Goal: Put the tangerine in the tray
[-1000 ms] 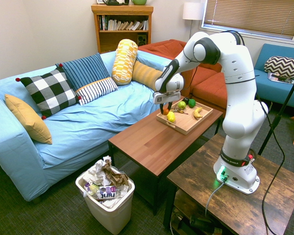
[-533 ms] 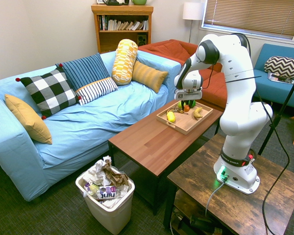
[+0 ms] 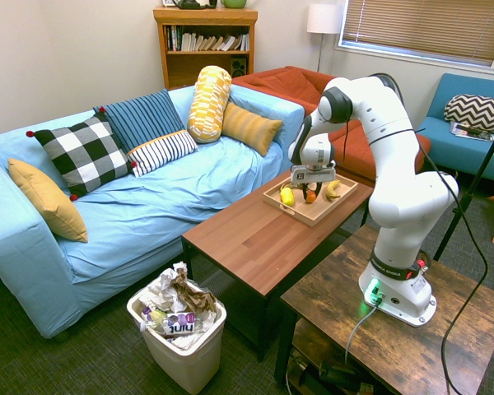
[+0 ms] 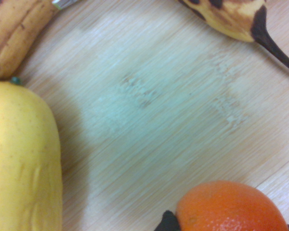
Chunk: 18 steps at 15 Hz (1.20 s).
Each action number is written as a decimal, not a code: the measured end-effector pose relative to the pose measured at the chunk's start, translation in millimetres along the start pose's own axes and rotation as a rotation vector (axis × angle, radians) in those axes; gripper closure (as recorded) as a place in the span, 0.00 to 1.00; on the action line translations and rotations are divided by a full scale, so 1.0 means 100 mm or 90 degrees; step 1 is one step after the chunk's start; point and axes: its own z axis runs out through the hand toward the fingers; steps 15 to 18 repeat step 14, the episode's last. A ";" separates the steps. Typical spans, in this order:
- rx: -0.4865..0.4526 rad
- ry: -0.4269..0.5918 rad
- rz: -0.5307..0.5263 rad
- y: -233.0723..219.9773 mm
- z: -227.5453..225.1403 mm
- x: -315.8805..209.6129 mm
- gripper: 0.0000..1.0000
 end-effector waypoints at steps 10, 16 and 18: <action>0.018 -0.018 -0.020 0.00 -0.01 0.03 0.00; 0.042 -0.006 -0.017 0.06 -0.43 0.14 0.00; 0.042 -0.006 -0.017 0.06 -0.43 0.14 0.00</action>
